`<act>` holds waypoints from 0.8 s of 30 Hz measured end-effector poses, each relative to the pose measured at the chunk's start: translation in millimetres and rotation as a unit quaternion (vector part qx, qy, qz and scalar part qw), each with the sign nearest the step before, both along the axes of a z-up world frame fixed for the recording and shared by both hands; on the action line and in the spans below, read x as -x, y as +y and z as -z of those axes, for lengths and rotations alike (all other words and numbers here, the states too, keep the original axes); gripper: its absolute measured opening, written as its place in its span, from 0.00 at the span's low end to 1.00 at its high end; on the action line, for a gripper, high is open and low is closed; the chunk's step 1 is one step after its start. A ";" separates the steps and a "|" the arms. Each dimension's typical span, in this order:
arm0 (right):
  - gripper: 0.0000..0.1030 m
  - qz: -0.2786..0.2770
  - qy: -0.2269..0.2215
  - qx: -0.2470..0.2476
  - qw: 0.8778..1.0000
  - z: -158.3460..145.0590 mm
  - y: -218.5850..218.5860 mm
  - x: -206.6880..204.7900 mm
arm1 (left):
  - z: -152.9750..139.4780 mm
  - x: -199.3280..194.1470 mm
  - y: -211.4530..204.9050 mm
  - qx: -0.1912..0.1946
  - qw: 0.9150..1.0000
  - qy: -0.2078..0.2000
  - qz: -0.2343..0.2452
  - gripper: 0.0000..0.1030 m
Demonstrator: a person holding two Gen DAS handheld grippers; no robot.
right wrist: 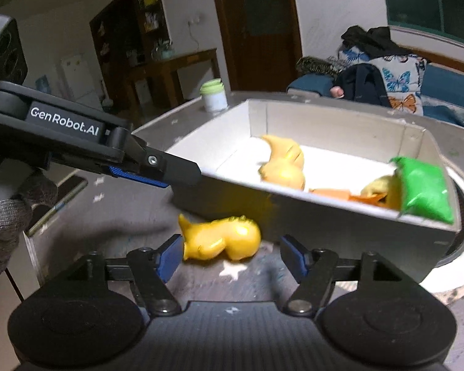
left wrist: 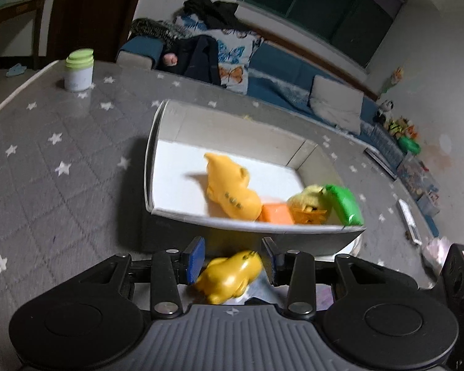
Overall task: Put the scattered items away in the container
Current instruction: 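Grasp the yellow rubber dinosaur toy on the table with the left tool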
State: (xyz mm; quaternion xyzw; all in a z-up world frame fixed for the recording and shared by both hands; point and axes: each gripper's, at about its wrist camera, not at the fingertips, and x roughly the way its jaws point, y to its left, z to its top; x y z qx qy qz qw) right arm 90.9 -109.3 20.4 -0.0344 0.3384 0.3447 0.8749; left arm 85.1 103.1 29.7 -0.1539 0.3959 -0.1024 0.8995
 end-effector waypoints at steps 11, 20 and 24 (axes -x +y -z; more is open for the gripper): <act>0.69 -0.022 0.027 0.022 0.999 22.7 23.4 -1.8 | 35.3 -14.1 3.2 0.020 0.999 0.038 0.015 0.41; 0.71 -0.021 0.030 0.018 0.999 22.4 22.6 -6.8 | 39.6 -9.5 -6.3 0.029 0.997 0.059 0.035 0.41; 0.71 -0.014 0.030 0.015 0.999 22.4 19.4 -7.6 | 38.6 -8.0 -11.1 0.031 0.997 0.063 0.044 0.41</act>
